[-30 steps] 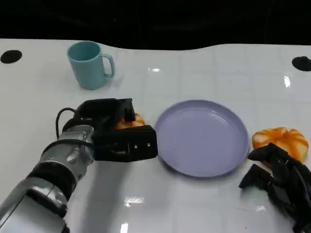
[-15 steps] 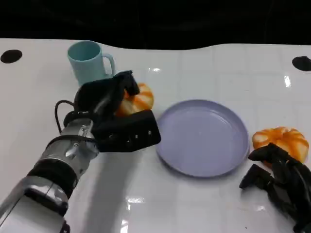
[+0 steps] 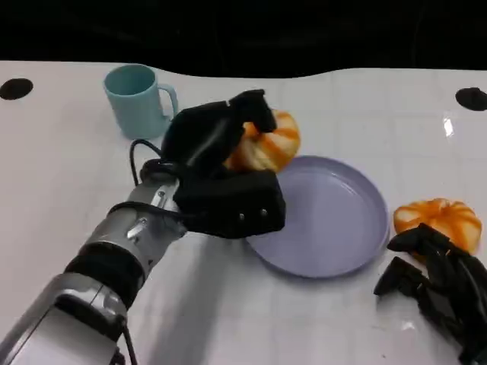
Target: Grasp the bread from the table and place it into the plate.
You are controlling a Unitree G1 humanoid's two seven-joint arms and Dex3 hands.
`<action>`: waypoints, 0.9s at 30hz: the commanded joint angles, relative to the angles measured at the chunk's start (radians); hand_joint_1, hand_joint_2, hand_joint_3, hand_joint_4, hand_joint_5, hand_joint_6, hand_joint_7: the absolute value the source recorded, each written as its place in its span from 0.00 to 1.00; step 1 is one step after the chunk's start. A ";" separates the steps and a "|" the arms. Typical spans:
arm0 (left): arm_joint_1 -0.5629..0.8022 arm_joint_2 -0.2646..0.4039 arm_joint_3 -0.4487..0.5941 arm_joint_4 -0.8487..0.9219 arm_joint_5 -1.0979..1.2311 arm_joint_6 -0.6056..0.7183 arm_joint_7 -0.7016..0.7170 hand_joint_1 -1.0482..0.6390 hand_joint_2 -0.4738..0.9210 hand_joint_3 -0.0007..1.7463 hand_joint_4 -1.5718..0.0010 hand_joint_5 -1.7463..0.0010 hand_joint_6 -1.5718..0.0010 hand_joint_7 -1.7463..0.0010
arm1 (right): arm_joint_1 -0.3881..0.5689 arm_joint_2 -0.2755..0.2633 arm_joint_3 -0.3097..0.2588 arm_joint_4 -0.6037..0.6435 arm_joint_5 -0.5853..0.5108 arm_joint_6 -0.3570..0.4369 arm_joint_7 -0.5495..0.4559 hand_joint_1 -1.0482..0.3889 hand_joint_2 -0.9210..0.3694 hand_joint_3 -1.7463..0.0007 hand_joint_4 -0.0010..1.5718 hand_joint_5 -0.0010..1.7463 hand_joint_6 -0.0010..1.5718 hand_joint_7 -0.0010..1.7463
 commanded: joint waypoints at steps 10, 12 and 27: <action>-0.140 -0.069 -0.054 0.083 -0.006 0.006 -0.259 0.52 0.73 0.66 0.44 0.00 0.54 0.00 | 0.018 -0.009 0.001 0.006 -0.004 0.003 -0.008 0.38 0.00 0.86 0.39 0.90 0.36 0.73; -0.145 -0.074 -0.060 0.091 -0.004 0.006 -0.257 0.52 0.72 0.66 0.44 0.00 0.55 0.00 | 0.016 -0.009 0.000 0.009 -0.003 0.000 -0.005 0.38 0.00 0.85 0.38 0.90 0.35 0.73; -0.173 -0.106 -0.123 0.139 0.065 0.027 -0.202 0.50 0.77 0.45 0.50 0.00 0.48 0.35 | 0.019 -0.004 0.003 0.002 -0.005 0.000 -0.013 0.38 0.00 0.86 0.38 0.89 0.35 0.74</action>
